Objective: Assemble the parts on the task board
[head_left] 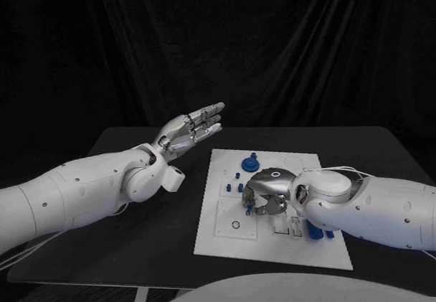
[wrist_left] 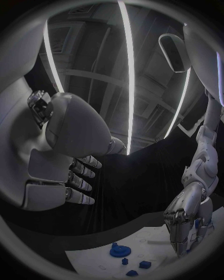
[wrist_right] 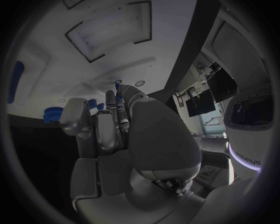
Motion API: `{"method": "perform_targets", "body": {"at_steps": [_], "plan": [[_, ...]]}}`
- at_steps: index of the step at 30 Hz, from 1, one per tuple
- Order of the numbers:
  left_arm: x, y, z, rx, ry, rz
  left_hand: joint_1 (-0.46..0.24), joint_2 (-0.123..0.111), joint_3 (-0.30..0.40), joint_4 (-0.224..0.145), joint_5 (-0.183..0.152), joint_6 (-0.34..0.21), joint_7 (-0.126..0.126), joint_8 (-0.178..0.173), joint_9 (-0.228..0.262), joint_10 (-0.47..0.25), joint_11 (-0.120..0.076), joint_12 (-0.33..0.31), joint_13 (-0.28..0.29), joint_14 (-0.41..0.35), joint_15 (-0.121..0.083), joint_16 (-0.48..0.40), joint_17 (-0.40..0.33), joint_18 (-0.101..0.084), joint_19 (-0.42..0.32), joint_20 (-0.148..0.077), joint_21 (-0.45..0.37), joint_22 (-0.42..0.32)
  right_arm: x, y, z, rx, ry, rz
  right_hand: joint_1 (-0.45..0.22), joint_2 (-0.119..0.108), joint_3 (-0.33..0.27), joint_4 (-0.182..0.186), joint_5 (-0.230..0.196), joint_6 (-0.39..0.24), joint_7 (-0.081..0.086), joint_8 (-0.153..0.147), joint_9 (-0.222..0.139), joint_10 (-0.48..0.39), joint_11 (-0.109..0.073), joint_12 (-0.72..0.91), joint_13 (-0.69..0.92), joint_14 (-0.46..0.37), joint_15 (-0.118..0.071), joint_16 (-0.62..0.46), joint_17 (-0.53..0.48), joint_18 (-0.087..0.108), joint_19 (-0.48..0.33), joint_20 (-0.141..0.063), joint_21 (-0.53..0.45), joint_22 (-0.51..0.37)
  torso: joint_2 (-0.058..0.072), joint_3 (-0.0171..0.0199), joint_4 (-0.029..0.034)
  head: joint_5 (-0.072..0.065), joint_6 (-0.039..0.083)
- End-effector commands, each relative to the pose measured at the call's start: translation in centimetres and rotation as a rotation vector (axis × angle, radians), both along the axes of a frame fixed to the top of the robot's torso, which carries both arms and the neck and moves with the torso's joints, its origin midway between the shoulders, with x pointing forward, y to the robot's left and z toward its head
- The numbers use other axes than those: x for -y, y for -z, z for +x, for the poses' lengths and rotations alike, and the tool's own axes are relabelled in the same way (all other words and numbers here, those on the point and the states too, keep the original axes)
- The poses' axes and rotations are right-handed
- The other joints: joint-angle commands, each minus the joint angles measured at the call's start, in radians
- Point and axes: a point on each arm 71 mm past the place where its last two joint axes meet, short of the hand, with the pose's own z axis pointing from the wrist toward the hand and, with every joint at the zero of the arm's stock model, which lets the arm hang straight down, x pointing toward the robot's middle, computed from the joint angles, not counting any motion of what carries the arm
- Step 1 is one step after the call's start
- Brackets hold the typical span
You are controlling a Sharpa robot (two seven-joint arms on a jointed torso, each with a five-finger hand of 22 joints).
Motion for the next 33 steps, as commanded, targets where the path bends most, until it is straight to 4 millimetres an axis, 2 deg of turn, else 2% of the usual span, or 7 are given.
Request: {"method": "perform_targets", "body": {"at_steps": [1, 33], "plan": [[0.14, -0.45, -0.10, 0.045, 0.002, -0.058, 0.002, 0.012, -0.001, 0.003, 0.006, -0.003, -0.002, 0.002, 0.000, 0.002, -0.007, -0.006, -0.001, -0.003, -0.001, -0.002, 0.000, -0.012, -0.004, 0.001, -0.003, -0.001, 0.03, 0.28, -0.07, -0.001, 0.009, -0.016, -0.004, 0.003, -0.001, -0.005, 0.002, -0.001, 0.001, 0.004, 0.001, 0.008, 0.001, 0.003, 0.001, -0.005, -0.001, -0.007, -0.001, -0.009, -0.004, -0.003, -0.007, 0.130, 0.000, -0.0003, -0.0001, 0.001, 0.000], [0.60, -0.20, -0.27, 0.027, 0.021, -0.061, 0.018, 0.013, 0.005, -0.010, 0.015, 0.000, 0.005, 0.002, 0.000, 0.001, -0.002, -0.004, 0.000, 0.004, 0.010, 0.004, 0.003, -0.011, -0.003, 0.001, -0.002, 0.000, 0.11, 1.09, -0.42, -0.022, 0.030, -0.038, -0.004, 0.001, 0.002, -0.013, 0.000, -0.003, 0.001, 0.001, 0.006, 0.015, -0.001, 0.006, 0.003, -0.011, -0.002, -0.015, -0.013, -0.006, -0.011, -0.004, -0.023, 0.125, -0.001, -0.0008, -0.0004, 0.002, 0.000]]}}
